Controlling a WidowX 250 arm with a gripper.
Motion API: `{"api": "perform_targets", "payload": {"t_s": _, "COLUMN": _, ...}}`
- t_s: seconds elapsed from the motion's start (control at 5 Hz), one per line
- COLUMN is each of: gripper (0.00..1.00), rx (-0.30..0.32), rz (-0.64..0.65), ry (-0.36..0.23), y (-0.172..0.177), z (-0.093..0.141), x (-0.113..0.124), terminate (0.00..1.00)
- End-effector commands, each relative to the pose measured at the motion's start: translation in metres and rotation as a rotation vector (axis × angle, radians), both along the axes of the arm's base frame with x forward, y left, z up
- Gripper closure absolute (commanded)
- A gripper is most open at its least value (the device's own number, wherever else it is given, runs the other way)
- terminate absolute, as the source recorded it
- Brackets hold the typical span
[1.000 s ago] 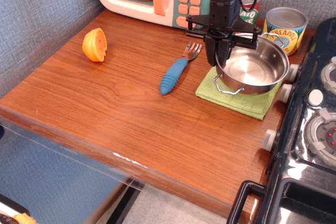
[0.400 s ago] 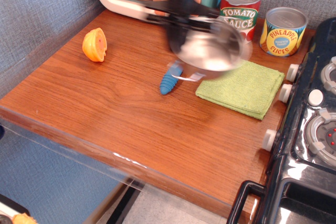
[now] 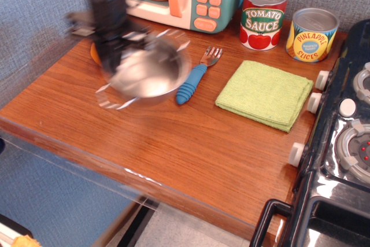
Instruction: Place the pot on the bottom left corner of the table.
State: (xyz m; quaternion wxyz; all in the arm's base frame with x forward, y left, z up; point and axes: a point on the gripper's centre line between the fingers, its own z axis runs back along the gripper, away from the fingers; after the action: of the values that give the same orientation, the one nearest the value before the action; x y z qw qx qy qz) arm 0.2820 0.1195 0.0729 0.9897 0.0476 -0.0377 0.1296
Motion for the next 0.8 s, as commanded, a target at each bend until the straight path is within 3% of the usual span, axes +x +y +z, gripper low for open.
{"api": "perform_targets", "payload": {"t_s": 0.0, "gripper": 1.00, "rx": 0.067, "rz": 0.022, "ry": 0.006, "y": 0.018, "z": -0.008, "x": -0.014, "terminate": 0.00}}
{"api": "perform_targets", "payload": {"t_s": 0.4, "gripper": 1.00, "rx": 0.155, "rz": 0.030, "ry": 0.092, "y": 0.035, "z": -0.031, "x": -0.005, "terminate": 0.00}}
{"api": "perform_targets", "payload": {"t_s": 0.6, "gripper": 1.00, "rx": 0.156, "rz": 0.053, "ry": 0.102, "y": 0.042, "z": -0.031, "x": -0.007, "terminate": 0.00}}
